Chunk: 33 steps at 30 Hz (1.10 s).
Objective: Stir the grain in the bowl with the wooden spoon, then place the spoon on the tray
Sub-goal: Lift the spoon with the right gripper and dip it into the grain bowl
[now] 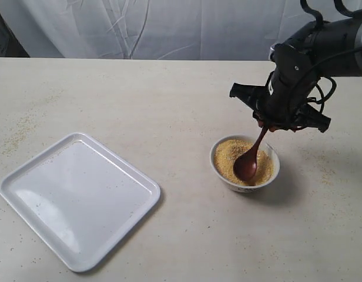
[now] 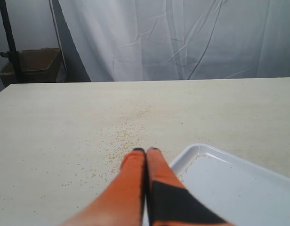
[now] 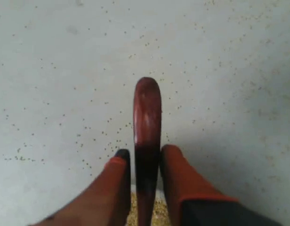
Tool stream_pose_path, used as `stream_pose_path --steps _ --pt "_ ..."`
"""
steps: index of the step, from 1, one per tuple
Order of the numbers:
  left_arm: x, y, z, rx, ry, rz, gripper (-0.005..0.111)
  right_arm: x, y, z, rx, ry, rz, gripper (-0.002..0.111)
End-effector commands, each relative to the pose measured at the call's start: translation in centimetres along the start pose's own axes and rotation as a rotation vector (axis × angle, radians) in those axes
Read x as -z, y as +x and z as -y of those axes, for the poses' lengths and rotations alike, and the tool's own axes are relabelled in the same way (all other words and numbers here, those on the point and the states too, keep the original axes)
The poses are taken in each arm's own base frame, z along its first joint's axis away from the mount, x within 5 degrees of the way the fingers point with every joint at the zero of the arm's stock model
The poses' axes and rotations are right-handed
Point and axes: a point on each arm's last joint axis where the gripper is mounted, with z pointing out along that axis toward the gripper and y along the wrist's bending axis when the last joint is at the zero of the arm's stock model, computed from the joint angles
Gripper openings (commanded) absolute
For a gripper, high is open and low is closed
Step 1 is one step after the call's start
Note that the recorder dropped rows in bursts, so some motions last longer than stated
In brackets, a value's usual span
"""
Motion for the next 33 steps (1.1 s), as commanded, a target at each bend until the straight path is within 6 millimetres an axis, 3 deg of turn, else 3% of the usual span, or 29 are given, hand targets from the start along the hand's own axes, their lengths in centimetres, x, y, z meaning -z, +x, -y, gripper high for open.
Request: stream_pose_path --steps 1,6,9,12,14,15,18,21,23,24,26,29,31,33 --pt "0.0 0.1 0.0 0.001 -0.001 0.005 0.000 0.0 -0.5 0.1 0.020 -0.018 0.044 0.041" --pt "0.0 0.1 0.0 0.001 -0.001 0.005 0.000 0.2 -0.4 0.3 0.014 0.004 0.028 0.044" --pt "0.0 0.1 0.0 0.001 -0.001 0.005 0.000 1.5 -0.6 0.6 0.116 0.009 0.037 0.041" --pt "0.0 0.1 0.0 0.001 -0.001 0.005 0.000 3.6 -1.5 0.8 0.272 -0.039 0.102 0.025" --pt "0.0 0.1 0.0 0.001 -0.001 0.005 0.000 5.1 -2.4 1.0 0.396 -0.084 0.172 0.004" --pt "0.0 0.1 0.0 0.001 -0.001 0.005 0.000 5.7 -2.8 1.0 0.426 -0.117 0.213 0.000" --pt "0.0 0.1 0.0 0.001 -0.001 0.005 0.000 8.6 -3.7 2.4 0.393 -0.399 0.507 -0.001" --pt "0.0 0.1 0.0 0.001 -0.001 0.005 0.000 9.0 -0.9 4.8 0.238 -0.688 0.708 -0.001" --pt "0.0 0.1 0.0 0.001 -0.001 0.005 0.000 7.9 1.0 6.7 0.028 -0.916 0.743 -0.001" --pt "0.0 0.1 0.0 0.001 -0.001 0.005 0.000 6.1 1.7 7.8 -0.068 -0.974 0.638 -0.001" --pt "0.0 0.1 0.0 0.001 -0.001 0.005 0.000 3.1 1.7 8.8 -0.054 -0.984 0.380 -0.001" --pt "0.0 0.1 0.0 0.001 -0.001 0.005 0.000 -0.5 -1.7 11.4 -0.058 -1.015 0.033 -0.001" --pt "0.0 0.1 0.0 0.001 -0.001 0.005 0.000 -2.8 -3.8 13.3 -0.069 -0.963 -0.090 0.002" --pt "0.0 0.1 0.0 0.001 -0.001 0.005 0.000 -4.9 -4.5 14.0 -0.120 -0.936 -0.131 0.019"
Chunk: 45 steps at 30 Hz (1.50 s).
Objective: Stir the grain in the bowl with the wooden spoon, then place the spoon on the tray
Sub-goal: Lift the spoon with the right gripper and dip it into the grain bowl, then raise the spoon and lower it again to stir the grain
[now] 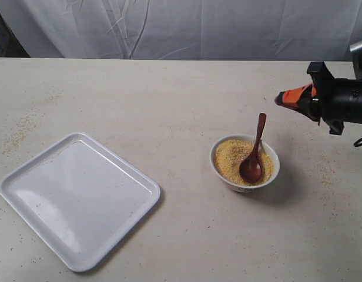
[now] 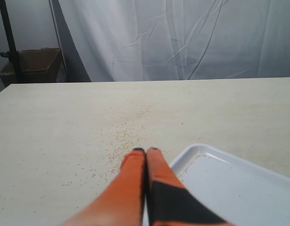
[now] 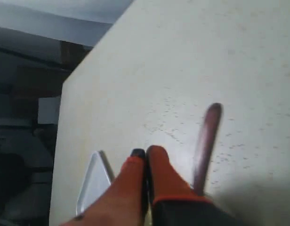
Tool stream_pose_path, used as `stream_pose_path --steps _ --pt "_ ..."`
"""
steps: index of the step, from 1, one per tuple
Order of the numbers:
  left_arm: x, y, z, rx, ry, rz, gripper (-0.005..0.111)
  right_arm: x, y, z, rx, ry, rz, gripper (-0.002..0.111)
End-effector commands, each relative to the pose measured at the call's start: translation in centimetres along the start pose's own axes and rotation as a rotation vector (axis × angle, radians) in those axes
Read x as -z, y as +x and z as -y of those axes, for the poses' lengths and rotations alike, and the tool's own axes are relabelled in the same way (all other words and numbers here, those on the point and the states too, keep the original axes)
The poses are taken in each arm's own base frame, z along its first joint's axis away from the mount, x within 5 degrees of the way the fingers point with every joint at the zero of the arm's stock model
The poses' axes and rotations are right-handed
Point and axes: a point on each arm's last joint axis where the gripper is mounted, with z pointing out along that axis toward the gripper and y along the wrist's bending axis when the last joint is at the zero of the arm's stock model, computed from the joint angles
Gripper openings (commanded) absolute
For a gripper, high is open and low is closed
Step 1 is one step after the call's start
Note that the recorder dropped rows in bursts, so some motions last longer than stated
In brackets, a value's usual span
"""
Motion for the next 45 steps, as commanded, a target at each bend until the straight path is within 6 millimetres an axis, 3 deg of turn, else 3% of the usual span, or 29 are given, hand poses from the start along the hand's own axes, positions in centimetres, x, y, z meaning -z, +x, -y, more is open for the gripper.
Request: stream_pose_path --steps 1,3,5,11,18,20,25,26,32,36,40,45 --pt "0.0 0.1 0.0 0.001 -0.001 0.005 0.000 -0.6 -1.2 3.8 -0.110 0.049 -0.102 0.027" --pt "0.0 0.1 0.0 0.001 -0.001 0.005 0.000 -1.6 -1.1 5.0 -0.130 0.050 -0.130 0.042" --pt "0.0 0.1 0.0 0.001 -0.001 0.005 0.000 -2.6 -1.0 5.8 -0.130 0.046 -0.155 0.049" --pt "0.0 0.1 0.0 0.001 -0.001 0.005 0.000 -5.9 -0.9 6.5 -0.132 -0.006 -0.218 0.047" --pt "0.0 0.1 0.0 0.001 -0.001 0.005 0.000 -8.1 -1.1 5.2 -0.070 -0.036 -0.241 0.047" --pt "0.0 0.1 0.0 0.001 -0.001 0.005 0.000 -8.1 -1.3 5.1 -0.068 -0.039 -0.232 0.041" --pt "0.0 0.1 0.0 0.001 -0.001 0.005 0.000 -8.2 -1.8 4.8 -0.115 -0.066 -0.186 -0.001" --pt "0.0 0.1 0.0 0.001 -0.001 0.005 0.000 -8.1 -2.1 4.5 -0.127 -0.074 -0.164 0.000" --pt "0.0 0.1 0.0 0.001 -0.001 0.005 0.000 -6.9 -3.9 1.1 -0.059 -0.171 -0.049 0.007" --pt "0.0 0.1 0.0 0.001 -0.001 0.005 0.000 -5.0 -4.8 -3.1 0.248 -0.247 0.005 0.007" --pt "0.0 0.1 0.0 0.001 -0.001 0.005 0.000 -4.2 -3.3 -7.1 0.618 -0.328 0.021 0.007" --pt "0.0 0.1 0.0 0.001 -0.001 0.005 0.000 -6.4 -0.5 -8.6 0.749 -0.276 0.011 0.007"
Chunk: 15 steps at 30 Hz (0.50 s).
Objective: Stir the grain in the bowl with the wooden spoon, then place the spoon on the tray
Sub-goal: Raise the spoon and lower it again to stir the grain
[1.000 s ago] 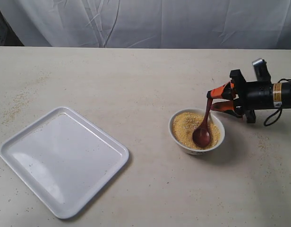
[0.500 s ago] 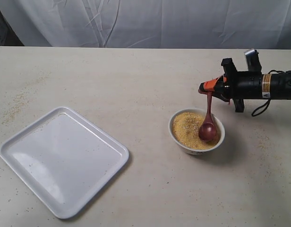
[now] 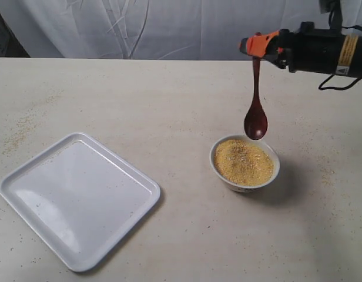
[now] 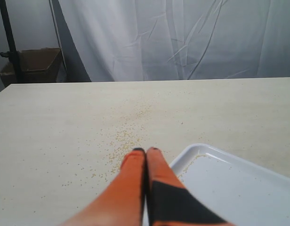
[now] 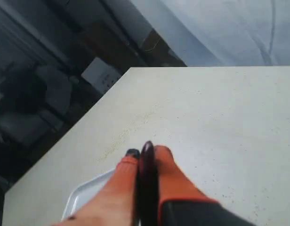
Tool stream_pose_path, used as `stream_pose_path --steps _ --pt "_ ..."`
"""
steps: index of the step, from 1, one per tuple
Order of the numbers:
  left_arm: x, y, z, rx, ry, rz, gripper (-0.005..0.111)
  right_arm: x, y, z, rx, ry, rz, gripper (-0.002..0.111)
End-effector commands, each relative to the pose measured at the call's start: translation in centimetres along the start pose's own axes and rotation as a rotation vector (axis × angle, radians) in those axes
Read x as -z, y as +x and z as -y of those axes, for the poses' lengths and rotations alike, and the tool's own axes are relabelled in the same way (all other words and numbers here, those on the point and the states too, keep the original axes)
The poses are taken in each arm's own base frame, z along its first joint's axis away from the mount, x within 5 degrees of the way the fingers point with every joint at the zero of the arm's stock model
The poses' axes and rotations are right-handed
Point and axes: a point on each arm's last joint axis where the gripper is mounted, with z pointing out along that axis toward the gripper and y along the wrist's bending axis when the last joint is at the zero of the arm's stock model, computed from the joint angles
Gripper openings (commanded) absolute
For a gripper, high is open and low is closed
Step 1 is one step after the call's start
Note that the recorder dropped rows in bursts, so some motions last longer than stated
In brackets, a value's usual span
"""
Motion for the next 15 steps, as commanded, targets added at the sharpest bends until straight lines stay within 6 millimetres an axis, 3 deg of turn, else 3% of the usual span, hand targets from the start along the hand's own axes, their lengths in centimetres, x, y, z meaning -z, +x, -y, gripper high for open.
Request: stream_pose_path --steps 1,6,10,12,15 --pt "0.0 0.1 0.0 0.001 -0.001 0.005 0.000 -2.4 1.7 -1.4 0.113 0.055 -0.069 0.007" --pt "0.0 0.1 0.0 0.003 -0.001 0.005 0.000 -5.7 3.8 -2.8 0.165 0.074 -0.159 0.007" --pt "0.0 0.1 0.0 0.003 -0.001 0.005 0.000 -6.7 5.9 -0.6 0.134 0.291 -0.246 0.007" --pt "0.0 0.1 0.0 0.003 -0.001 0.005 0.000 -6.5 5.5 -0.8 0.080 0.312 -0.227 0.007" --pt "0.0 0.1 0.0 0.003 -0.001 0.005 0.000 -5.5 2.9 -2.9 0.094 0.303 -0.164 0.007"
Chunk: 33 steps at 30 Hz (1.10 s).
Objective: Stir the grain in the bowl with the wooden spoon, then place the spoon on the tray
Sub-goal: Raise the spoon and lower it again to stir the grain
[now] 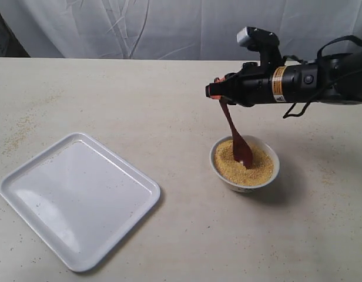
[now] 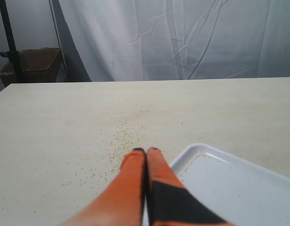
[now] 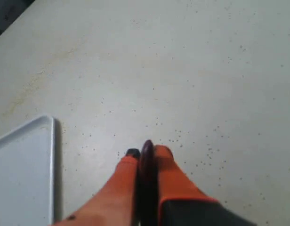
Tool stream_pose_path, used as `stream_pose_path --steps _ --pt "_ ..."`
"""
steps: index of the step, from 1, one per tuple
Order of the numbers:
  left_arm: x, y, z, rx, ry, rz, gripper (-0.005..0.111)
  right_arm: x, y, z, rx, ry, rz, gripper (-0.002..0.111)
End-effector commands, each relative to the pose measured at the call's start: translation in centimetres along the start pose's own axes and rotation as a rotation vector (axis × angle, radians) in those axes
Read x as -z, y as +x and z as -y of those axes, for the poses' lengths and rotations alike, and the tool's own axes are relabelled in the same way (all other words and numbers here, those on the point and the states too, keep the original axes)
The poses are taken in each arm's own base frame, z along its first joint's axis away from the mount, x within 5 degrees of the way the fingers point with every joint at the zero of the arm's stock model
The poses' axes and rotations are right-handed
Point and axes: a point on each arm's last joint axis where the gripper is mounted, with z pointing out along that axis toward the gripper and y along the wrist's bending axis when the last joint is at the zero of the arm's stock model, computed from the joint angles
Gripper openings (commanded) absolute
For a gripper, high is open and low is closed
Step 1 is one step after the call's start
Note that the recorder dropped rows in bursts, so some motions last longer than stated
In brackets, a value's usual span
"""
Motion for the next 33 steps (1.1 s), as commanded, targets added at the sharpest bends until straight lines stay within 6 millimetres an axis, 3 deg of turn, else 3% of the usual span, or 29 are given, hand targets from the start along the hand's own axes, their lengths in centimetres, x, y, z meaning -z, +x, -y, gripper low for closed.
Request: stream_pose_path --steps 1,3,5,10,12,17,23,26,30,33 --pt "0.0 0.1 0.0 0.003 -0.001 0.005 0.000 2.6 -3.0 -1.4 0.068 0.052 0.101 0.007" --pt "0.0 0.1 0.0 0.003 -0.001 0.005 0.000 2.9 -3.4 -0.5 0.116 0.163 0.119 0.007" --pt "0.0 0.1 0.0 0.003 -0.001 0.005 0.000 2.0 -2.3 0.4 0.110 0.179 0.081 0.007" --pt "0.0 0.1 0.0 0.003 -0.001 0.005 0.000 -0.7 0.5 1.4 0.091 0.127 -0.013 0.007" --pt "0.0 0.1 0.0 0.003 -0.001 0.005 0.000 -1.3 1.1 0.8 0.070 0.080 -0.029 0.007" --pt "0.0 0.1 0.0 0.003 -0.001 0.005 0.000 -0.7 -0.1 -1.3 0.075 -0.049 0.024 0.007" --pt "0.0 0.1 0.0 0.003 -0.001 0.005 0.000 1.3 -2.0 -1.2 0.163 0.117 0.048 0.007" --pt "0.0 0.1 0.0 0.003 -0.001 0.005 0.000 1.1 -1.6 -0.6 0.180 0.163 0.022 0.007" --pt "0.0 0.1 0.0 0.003 -0.001 0.005 0.000 -0.6 0.5 0.7 0.152 0.163 -0.046 0.007" --pt "0.0 0.1 0.0 0.003 -0.001 0.005 0.000 -1.7 1.6 0.5 0.104 0.116 -0.069 0.007"
